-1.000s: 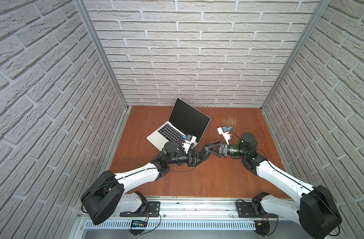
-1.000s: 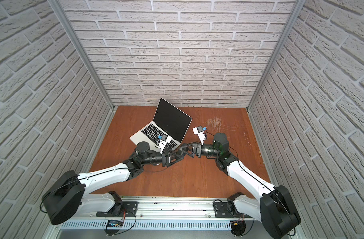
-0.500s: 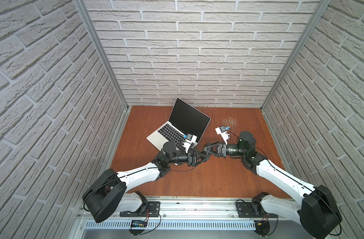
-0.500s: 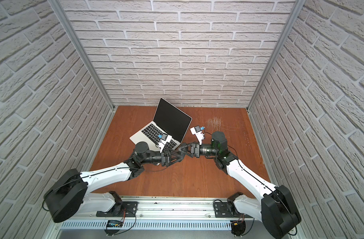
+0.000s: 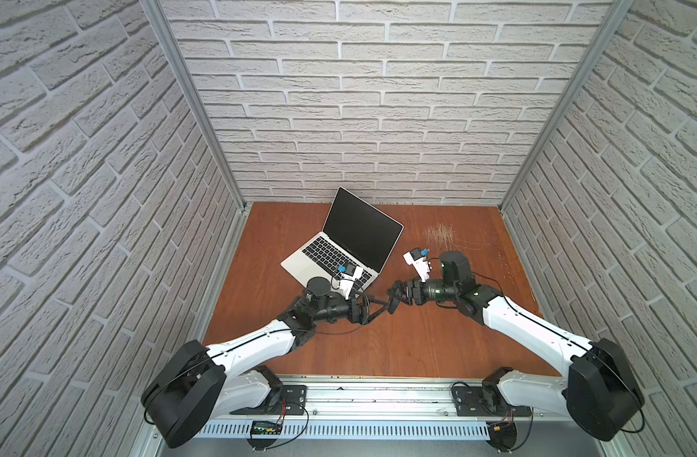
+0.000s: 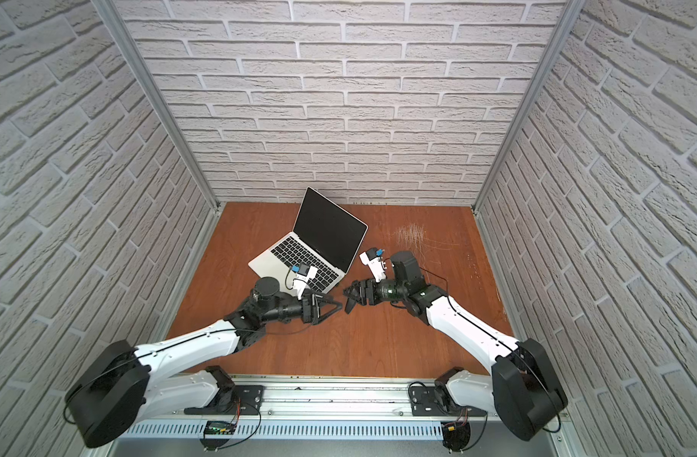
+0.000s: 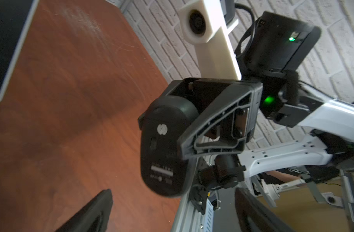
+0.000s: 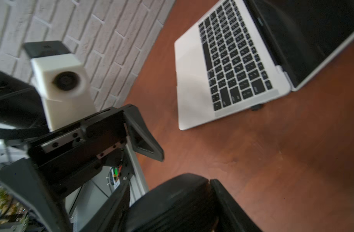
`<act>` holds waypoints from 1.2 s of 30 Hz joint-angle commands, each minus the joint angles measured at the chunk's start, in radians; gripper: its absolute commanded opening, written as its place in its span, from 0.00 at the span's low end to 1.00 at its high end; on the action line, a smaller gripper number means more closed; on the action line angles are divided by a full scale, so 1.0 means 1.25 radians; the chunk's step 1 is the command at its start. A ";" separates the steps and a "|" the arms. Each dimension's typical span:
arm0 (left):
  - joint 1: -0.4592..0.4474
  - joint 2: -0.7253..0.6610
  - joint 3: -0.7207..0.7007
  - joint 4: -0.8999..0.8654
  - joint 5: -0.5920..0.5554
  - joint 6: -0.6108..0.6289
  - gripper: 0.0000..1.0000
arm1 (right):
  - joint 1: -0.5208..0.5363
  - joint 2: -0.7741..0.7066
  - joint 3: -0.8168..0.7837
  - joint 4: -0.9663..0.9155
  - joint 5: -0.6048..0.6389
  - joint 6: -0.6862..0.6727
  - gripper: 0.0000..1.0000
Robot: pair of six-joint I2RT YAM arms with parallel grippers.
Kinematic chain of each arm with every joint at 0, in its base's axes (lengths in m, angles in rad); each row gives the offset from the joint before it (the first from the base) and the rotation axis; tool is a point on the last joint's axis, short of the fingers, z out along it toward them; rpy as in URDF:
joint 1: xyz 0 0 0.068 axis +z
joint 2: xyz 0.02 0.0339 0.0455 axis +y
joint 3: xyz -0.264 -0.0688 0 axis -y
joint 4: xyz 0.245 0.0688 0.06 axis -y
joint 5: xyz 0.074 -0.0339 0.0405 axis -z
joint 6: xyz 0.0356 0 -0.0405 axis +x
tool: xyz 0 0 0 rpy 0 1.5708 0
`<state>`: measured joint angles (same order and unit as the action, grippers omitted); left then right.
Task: Insert the wireless mouse receiver into the laptop
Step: Place the mouse at the center of the board.
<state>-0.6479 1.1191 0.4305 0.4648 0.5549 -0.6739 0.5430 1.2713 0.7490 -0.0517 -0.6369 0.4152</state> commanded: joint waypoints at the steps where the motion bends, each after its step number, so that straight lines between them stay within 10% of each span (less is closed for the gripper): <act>1: 0.017 -0.084 -0.010 -0.236 -0.182 0.137 0.98 | 0.055 0.058 0.075 -0.187 0.228 -0.137 0.28; 6: 0.035 -0.153 0.049 -0.430 -0.408 0.209 0.98 | 0.211 0.206 0.175 -0.340 0.579 -0.246 0.25; 12: 0.114 -0.213 0.021 -0.443 -0.601 0.187 0.98 | 0.348 0.339 0.243 -0.382 0.689 -0.359 0.29; 23: 0.303 -0.303 -0.020 -0.391 -0.672 0.202 0.98 | 0.431 0.394 0.263 -0.392 0.606 -0.401 0.95; 29: 0.408 -0.225 -0.010 -0.308 -0.740 0.295 0.98 | 0.367 0.202 0.185 -0.291 0.648 -0.290 1.00; 36: 0.521 0.011 -0.113 0.123 -0.681 0.439 0.98 | 0.037 -0.064 0.013 -0.184 0.696 -0.161 0.99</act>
<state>-0.0227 1.0481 0.3626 0.2955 -0.3347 -0.2420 0.7074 1.2530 0.8459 -0.3393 0.1806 0.1120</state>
